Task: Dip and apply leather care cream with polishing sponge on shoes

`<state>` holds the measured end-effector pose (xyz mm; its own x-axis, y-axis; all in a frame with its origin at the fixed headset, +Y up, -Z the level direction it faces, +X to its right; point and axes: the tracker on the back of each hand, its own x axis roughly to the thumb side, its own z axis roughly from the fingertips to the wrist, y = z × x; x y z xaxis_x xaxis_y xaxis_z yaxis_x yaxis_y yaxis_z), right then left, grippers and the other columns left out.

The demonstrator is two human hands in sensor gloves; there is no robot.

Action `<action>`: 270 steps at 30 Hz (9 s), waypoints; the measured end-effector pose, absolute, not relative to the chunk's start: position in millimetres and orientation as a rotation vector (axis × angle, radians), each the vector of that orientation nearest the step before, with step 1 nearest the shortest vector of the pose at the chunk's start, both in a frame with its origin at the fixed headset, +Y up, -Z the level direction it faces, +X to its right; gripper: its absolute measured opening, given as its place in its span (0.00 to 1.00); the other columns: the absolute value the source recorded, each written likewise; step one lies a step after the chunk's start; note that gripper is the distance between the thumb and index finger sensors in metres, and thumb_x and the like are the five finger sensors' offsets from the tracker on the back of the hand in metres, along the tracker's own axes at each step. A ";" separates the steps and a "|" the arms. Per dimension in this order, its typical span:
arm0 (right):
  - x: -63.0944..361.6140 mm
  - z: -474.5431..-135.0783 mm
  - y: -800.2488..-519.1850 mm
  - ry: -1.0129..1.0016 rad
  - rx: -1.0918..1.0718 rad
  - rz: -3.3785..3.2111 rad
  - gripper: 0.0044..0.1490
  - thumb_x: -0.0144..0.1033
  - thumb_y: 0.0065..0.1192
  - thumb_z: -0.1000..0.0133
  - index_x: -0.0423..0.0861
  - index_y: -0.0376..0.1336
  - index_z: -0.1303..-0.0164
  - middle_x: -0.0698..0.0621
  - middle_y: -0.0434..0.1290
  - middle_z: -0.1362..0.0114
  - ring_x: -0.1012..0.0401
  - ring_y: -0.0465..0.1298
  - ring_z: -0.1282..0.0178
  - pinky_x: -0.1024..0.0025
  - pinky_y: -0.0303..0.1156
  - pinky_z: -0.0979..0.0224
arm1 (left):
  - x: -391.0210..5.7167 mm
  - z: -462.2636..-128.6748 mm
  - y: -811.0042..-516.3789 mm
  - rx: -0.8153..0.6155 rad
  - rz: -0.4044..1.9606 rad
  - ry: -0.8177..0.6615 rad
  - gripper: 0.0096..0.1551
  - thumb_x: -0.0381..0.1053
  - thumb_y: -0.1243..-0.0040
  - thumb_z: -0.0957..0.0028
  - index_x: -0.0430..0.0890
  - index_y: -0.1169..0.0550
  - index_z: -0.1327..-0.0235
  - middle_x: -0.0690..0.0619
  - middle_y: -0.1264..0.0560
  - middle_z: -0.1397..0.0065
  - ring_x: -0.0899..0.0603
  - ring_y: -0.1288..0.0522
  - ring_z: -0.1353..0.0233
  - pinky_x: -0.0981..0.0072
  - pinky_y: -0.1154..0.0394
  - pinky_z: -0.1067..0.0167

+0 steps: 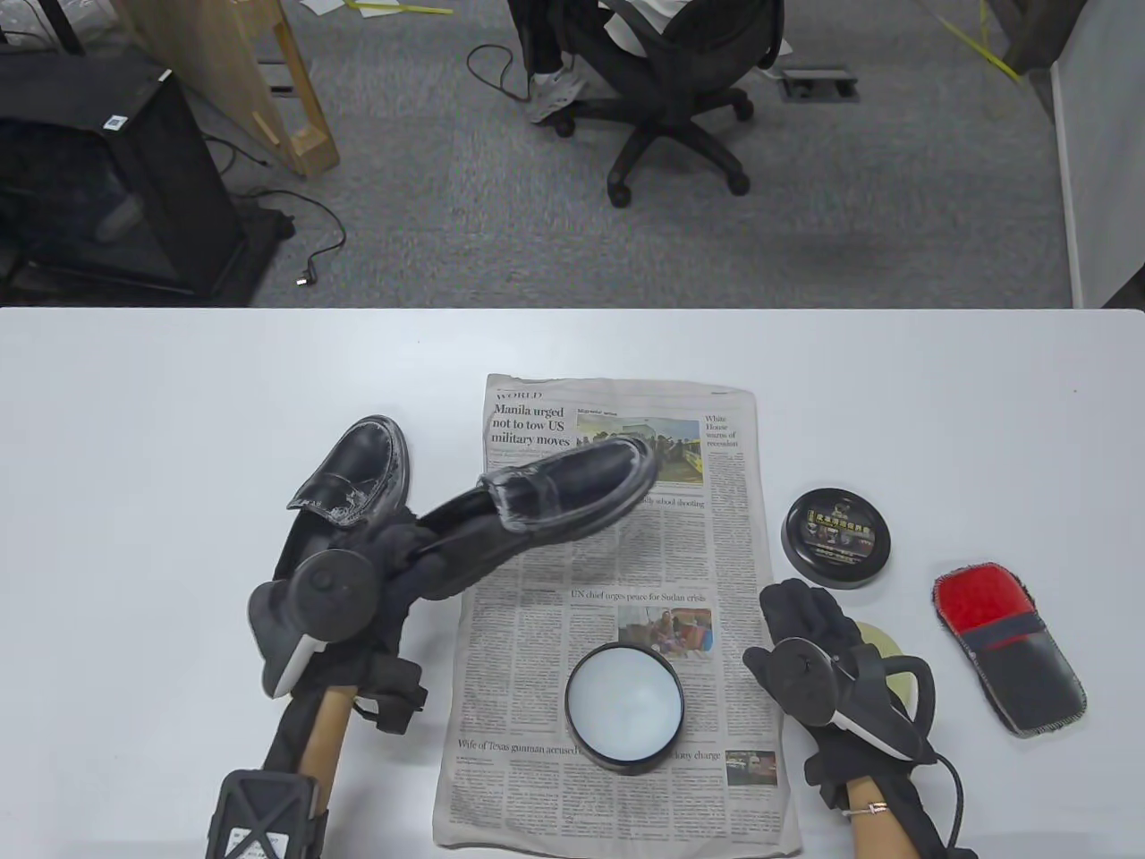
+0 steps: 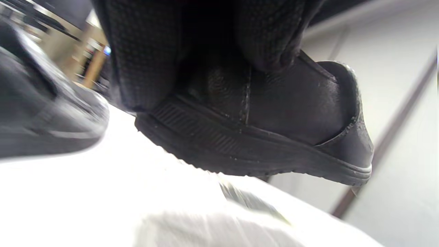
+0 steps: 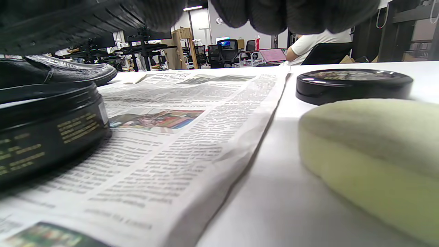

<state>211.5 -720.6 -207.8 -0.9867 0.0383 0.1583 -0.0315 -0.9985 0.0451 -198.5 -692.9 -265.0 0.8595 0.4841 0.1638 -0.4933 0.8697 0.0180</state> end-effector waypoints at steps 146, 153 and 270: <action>98.4 -272.8 -719.1 0.350 0.537 2.680 0.36 0.49 0.29 0.30 0.48 0.42 0.11 0.40 0.44 0.09 0.37 0.45 0.12 0.34 0.47 0.21 | -98.0 -298.4 -742.4 0.004 -0.042 -0.319 0.43 0.67 0.37 0.59 0.61 0.30 0.25 0.56 0.23 0.23 0.47 0.23 0.28 0.57 0.23 0.34; 111.9 -308.3 -736.5 0.471 0.300 2.653 0.37 0.49 0.26 0.30 0.47 0.42 0.10 0.42 0.43 0.09 0.41 0.42 0.12 0.37 0.40 0.21 | -98.5 -298.3 -743.2 0.014 -0.037 -0.310 0.44 0.68 0.37 0.59 0.61 0.30 0.25 0.56 0.23 0.23 0.47 0.23 0.29 0.57 0.22 0.34; 106.7 -305.9 -732.5 0.530 0.290 2.629 0.37 0.46 0.25 0.29 0.42 0.40 0.10 0.38 0.39 0.11 0.38 0.39 0.14 0.38 0.39 0.22 | -93.9 -300.1 -744.4 -0.019 -0.028 -0.296 0.43 0.69 0.39 0.57 0.58 0.29 0.25 0.55 0.23 0.23 0.44 0.23 0.28 0.53 0.23 0.36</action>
<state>106.7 -732.5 -305.9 -0.8809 0.4591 0.1146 -0.3789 -0.8294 0.4105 -93.9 -744.4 -300.1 0.9562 -0.0246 0.2918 0.0300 0.9994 -0.0142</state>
